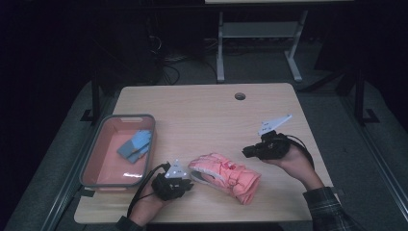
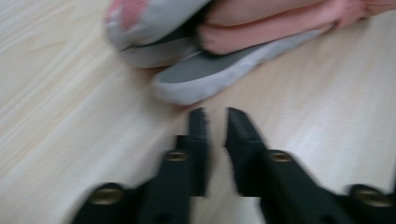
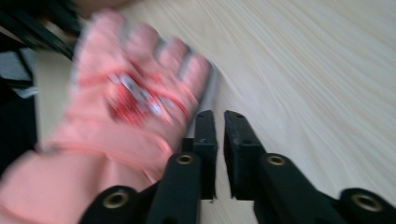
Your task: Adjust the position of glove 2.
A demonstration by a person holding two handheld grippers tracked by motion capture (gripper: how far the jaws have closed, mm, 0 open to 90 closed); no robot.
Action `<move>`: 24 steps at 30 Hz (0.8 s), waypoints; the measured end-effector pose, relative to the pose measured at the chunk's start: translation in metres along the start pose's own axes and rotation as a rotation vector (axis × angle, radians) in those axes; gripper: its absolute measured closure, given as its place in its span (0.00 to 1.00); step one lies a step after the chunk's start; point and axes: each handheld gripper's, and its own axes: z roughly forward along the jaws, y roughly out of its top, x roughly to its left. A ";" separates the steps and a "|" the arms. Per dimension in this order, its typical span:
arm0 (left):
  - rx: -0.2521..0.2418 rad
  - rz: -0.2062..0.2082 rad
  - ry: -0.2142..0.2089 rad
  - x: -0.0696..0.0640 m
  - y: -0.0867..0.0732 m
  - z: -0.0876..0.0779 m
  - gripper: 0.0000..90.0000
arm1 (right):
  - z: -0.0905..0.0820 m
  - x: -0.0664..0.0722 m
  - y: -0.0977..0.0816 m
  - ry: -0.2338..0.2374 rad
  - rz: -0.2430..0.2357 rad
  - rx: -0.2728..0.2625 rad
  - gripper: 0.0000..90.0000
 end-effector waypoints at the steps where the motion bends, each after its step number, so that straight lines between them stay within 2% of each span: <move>1: 0.000 0.006 -0.018 -0.003 0.001 0.001 0.99 | 0.000 -0.003 -0.007 -0.016 0.003 0.016 0.98; 5: -0.001 0.024 -0.076 -0.013 0.006 0.008 0.99 | 0.004 -0.009 -0.029 -0.039 0.020 0.058 1.00; 8: -0.023 0.031 -0.087 -0.018 0.012 0.016 0.99 | 0.012 -0.010 -0.047 -0.037 0.021 0.105 1.00; 10: -0.013 0.042 -0.074 -0.017 0.017 0.022 0.99 | 0.017 -0.007 -0.055 -0.022 0.020 0.123 1.00; 13: -0.009 0.037 -0.062 -0.012 0.020 0.027 0.99 | 0.021 -0.001 -0.061 -0.012 0.005 0.138 1.00; 15: -0.013 0.014 -0.059 -0.006 0.021 0.030 0.99 | 0.021 0.002 -0.063 -0.009 0.001 0.142 1.00; 20: -0.004 0.004 -0.032 0.008 0.024 0.035 0.99 | 0.020 0.008 -0.072 0.034 0.011 0.132 1.00; 24: -0.003 -0.024 -0.018 0.019 0.029 0.037 0.99 | 0.024 0.015 -0.073 0.068 0.000 0.130 1.00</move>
